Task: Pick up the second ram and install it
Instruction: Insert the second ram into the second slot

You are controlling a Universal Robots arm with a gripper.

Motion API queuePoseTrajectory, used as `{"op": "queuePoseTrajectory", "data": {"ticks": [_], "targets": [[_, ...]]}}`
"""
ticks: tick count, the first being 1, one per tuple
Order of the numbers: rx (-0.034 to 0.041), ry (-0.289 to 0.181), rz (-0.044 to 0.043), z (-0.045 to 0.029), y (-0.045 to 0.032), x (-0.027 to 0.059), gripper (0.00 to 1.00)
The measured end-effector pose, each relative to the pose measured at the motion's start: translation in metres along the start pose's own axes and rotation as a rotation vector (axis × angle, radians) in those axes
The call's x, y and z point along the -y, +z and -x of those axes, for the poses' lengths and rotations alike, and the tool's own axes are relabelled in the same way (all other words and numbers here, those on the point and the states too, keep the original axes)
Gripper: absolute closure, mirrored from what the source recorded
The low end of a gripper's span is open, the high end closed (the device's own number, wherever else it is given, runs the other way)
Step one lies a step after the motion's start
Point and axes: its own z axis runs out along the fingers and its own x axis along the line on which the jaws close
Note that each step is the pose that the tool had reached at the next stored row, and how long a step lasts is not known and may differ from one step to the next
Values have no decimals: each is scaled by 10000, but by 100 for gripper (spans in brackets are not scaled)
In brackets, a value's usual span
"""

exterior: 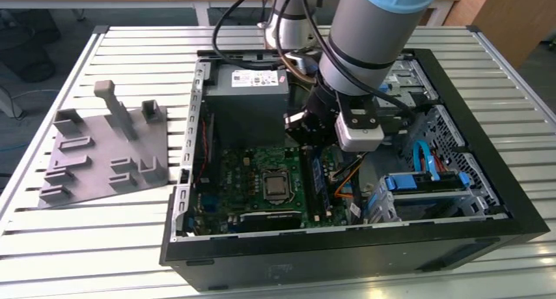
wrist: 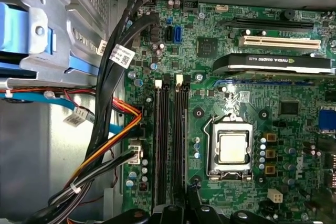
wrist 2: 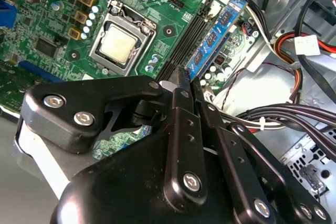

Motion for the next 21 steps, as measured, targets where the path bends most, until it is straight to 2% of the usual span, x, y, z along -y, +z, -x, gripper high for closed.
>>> {"op": "queuePoseTrajectory", "data": {"ticks": [13, 16, 18, 19, 21], "targets": [[1, 1, 3, -7, 151, -11, 86], [0, 15, 46, -7, 184, -13, 86], [-12, 186, 71, -6, 199, -14, 86], [-34, 524, 42, -8, 213, -16, 86], [-44, 652, 41, -9, 231, -6, 86]]}}
